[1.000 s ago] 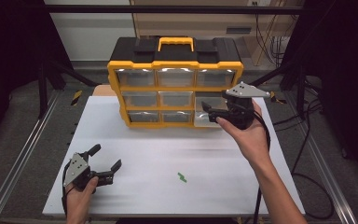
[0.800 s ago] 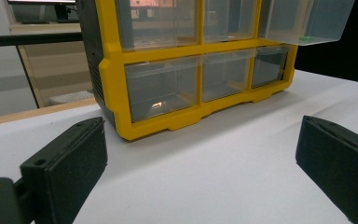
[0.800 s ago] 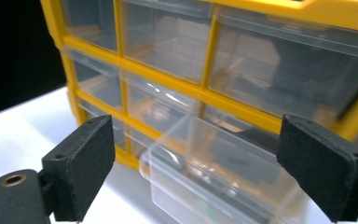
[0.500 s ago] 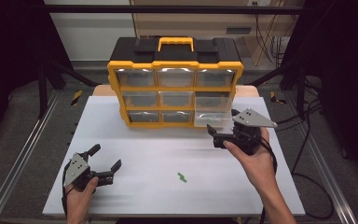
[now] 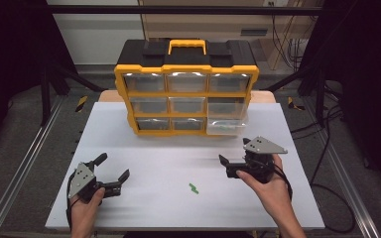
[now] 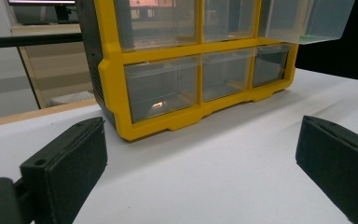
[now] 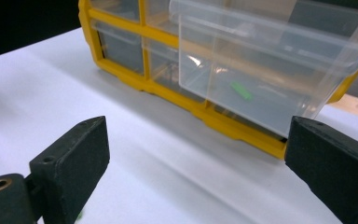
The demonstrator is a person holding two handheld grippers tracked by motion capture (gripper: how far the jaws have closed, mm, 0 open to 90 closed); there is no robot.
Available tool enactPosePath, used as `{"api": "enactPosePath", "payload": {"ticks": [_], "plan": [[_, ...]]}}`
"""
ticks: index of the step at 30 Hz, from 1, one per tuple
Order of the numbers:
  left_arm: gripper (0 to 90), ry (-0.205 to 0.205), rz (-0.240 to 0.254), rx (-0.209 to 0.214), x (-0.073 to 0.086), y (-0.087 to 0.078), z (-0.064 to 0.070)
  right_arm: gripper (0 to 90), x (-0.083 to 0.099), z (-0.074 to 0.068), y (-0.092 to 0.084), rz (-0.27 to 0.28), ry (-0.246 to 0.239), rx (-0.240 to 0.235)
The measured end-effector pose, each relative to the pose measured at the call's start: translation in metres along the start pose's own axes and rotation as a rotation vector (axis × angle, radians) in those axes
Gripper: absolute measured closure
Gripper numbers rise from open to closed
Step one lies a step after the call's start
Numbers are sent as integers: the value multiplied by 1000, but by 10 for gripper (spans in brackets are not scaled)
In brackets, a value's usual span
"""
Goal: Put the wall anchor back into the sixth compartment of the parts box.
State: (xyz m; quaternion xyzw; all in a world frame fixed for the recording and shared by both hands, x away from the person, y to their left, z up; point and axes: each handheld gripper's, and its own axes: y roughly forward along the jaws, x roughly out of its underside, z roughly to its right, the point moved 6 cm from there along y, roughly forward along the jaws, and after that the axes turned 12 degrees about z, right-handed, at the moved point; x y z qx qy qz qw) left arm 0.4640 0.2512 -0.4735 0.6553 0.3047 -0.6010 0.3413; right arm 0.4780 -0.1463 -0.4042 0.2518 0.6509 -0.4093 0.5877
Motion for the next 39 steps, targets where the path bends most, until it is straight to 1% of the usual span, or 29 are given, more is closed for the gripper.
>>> {"api": "enactPosePath", "payload": {"ticks": [6,7,9,12,13,15,17,18,20,25,27,29,31,33,36,39], "plan": [[17,-2,0,-2,0,0,0,70,7,-7,2,-23,-2,-23],[17,-3,0,-2,0,0,0,70,9,-8,4,-36,-3,-28],[17,-2,-1,-1,0,0,0,71,10,-9,5,-43,-3,-28],[17,-2,-2,-2,1,0,0,79,13,-15,7,-66,-1,-46],[16,-2,-3,-2,1,0,-1,84,16,-19,9,-84,5,-63],[16,-2,-4,-4,1,0,-1,84,16,-21,10,-90,7,-69],[17,-2,-3,-6,1,0,-1,84,19,-26,12,-107,1,-92],[17,-2,-3,-7,1,0,-1,84,20,-31,13,-120,-6,-111],[16,-2,-4,-8,1,0,-2,85,21,-33,14,-126,-7,-117],[17,-4,1,-8,0,-1,-1,92,28,-45,17,-157,-16,-145],[17,-5,0,-7,0,-1,-1,92,29,-47,17,-165,-19,-150],[17,0,-1,-3,0,0,0,91,33,-52,18,-180,-22,-159],[17,4,-2,1,0,0,0,89,37,-58,19,-197,-30,-178],[16,8,-7,3,1,0,0,87,41,-62,21,-204,-35,-192],[17,1,-3,0,0,0,0,88,49,-71,25,-223,-31,-210],[17,-4,1,-1,0,1,-2,90,52,-73,28,-232,-31,-209]]}}
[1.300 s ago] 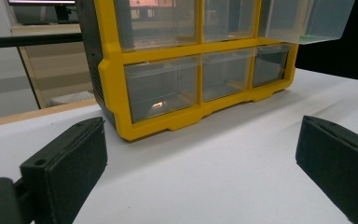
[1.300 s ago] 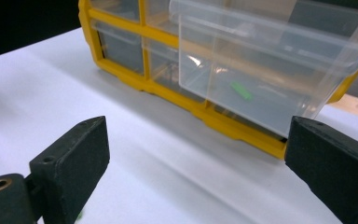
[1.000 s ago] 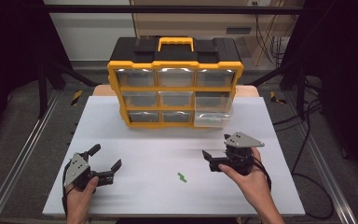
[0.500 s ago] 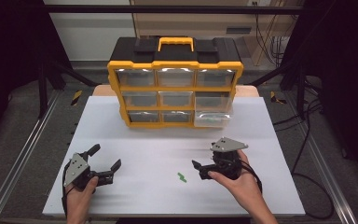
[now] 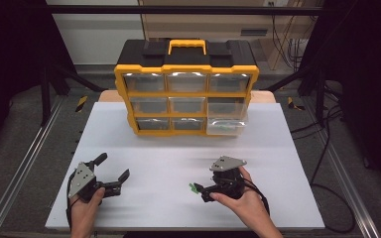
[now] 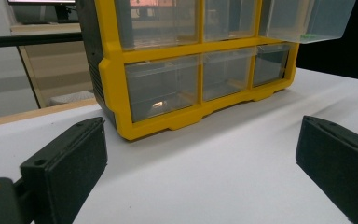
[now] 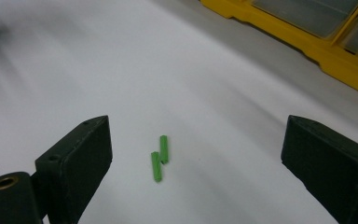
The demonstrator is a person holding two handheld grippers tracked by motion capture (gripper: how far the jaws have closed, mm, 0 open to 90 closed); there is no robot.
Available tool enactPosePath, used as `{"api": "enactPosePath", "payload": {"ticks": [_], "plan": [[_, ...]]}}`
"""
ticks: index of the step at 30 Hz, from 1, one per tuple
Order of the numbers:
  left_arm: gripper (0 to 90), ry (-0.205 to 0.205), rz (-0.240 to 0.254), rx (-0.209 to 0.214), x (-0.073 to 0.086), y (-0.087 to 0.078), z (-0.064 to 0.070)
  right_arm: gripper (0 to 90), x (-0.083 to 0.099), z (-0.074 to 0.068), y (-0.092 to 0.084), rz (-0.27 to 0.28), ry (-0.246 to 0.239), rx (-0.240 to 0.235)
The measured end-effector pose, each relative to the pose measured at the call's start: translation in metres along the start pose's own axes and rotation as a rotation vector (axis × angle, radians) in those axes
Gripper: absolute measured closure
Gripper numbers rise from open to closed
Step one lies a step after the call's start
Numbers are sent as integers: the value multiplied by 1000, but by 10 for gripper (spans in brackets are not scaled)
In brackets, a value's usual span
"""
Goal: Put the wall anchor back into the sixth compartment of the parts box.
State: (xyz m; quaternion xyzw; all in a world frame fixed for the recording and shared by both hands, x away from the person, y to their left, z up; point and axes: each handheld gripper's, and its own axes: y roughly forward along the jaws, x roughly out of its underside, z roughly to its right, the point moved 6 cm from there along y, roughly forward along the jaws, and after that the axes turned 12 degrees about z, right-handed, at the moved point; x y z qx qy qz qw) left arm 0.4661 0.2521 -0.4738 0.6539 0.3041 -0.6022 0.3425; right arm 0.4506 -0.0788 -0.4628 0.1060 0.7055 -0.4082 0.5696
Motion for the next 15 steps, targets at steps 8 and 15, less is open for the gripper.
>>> {"api": "enactPosePath", "payload": {"ticks": [8,15], "plan": [[17,0,-1,2,0,1,-2,130,2,-12,10,-29,-5,-14],[16,-1,0,-1,0,1,-1,231,6,-17,19,-56,-1,-29]]}}
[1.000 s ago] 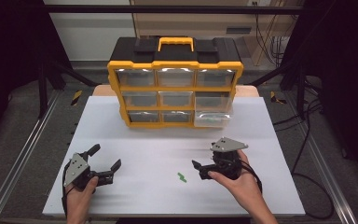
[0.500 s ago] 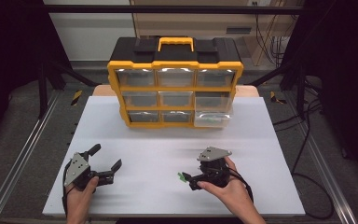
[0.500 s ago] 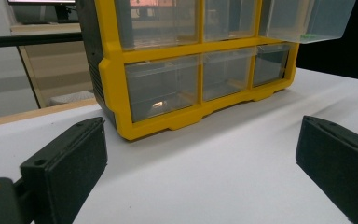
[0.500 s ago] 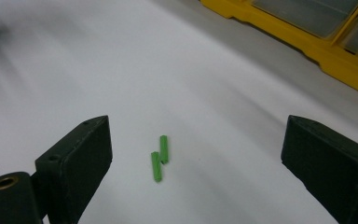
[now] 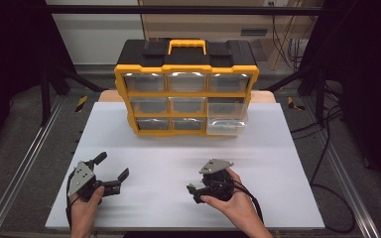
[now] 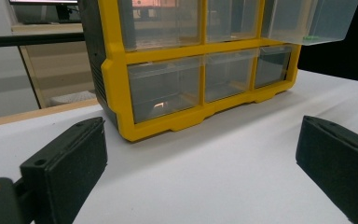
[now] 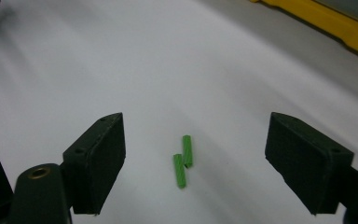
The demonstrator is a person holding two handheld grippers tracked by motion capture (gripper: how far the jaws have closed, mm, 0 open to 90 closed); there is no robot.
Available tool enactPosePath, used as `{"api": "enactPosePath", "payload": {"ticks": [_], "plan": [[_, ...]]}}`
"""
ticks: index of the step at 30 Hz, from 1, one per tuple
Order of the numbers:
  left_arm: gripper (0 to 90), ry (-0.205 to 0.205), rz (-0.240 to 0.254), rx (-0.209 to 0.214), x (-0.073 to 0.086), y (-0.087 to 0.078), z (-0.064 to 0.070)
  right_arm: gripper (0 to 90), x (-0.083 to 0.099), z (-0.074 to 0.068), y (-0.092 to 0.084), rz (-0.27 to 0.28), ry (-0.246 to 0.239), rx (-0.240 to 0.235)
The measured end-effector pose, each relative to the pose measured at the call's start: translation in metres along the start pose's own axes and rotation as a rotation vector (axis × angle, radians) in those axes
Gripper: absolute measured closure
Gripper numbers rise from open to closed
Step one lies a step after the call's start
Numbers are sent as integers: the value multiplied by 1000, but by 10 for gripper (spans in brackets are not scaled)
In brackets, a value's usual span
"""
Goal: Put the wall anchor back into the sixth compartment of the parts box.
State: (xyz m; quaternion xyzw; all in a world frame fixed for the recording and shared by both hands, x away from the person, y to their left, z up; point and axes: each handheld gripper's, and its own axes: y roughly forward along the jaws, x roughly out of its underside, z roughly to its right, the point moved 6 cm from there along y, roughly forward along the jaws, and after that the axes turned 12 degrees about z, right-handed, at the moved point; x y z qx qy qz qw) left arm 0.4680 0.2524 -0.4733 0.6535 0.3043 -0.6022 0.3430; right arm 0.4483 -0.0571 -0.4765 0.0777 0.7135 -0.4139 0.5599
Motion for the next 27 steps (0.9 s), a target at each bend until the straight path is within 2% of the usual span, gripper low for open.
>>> {"api": "enactPosePath", "payload": {"ticks": [1,3,9,14,16,20,27], "plan": [[16,1,-1,0,0,0,0,287,3,0,2,-9,4,-12],[16,4,-7,1,1,1,1,306,4,0,3,-13,6,-15],[16,5,-8,3,1,1,1,475,17,2,12,-46,31,-38],[16,10,-11,8,1,2,2,633,27,0,17,-65,27,-55],[16,13,-12,12,2,2,3,687,31,0,18,-72,11,-59],[16,11,-12,7,2,1,2,757,35,1,18,-68,-1,-56],[16,20,-21,8,3,3,3,801,41,0,18,-64,14,-73]]}}
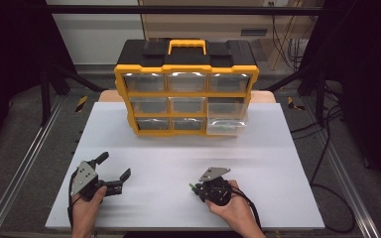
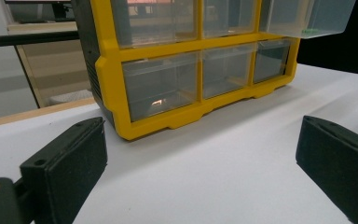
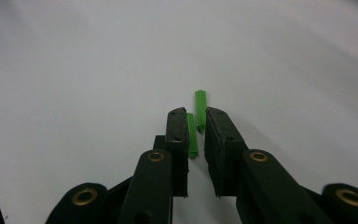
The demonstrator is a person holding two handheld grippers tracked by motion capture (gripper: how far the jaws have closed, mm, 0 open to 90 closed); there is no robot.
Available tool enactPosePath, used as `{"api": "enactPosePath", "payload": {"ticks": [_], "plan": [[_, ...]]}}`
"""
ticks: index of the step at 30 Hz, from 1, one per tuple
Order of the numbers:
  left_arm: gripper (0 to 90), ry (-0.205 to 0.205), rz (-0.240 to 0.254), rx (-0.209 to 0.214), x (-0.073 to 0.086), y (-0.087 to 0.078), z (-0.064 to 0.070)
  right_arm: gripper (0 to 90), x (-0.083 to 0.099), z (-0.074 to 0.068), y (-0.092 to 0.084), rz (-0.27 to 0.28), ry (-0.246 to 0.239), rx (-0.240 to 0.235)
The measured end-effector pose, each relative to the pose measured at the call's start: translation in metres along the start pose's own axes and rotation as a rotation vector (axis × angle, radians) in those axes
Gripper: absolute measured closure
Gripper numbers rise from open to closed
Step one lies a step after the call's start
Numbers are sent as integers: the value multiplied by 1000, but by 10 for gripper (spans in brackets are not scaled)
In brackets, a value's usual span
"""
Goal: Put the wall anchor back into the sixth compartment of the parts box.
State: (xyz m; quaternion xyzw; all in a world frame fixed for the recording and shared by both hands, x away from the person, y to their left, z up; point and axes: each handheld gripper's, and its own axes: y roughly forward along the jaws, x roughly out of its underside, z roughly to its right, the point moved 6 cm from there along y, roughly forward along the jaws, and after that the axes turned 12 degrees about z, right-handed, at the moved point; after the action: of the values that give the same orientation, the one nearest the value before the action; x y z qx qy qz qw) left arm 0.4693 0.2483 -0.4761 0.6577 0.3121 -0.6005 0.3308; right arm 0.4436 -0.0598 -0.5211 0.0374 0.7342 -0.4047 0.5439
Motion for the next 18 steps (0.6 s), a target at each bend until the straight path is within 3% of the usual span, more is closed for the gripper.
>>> {"api": "enactPosePath", "payload": {"ticks": [18], "plan": [[15,-2,-1,5,0,1,1,872,-1,-4,4,26,-51,8]]}}
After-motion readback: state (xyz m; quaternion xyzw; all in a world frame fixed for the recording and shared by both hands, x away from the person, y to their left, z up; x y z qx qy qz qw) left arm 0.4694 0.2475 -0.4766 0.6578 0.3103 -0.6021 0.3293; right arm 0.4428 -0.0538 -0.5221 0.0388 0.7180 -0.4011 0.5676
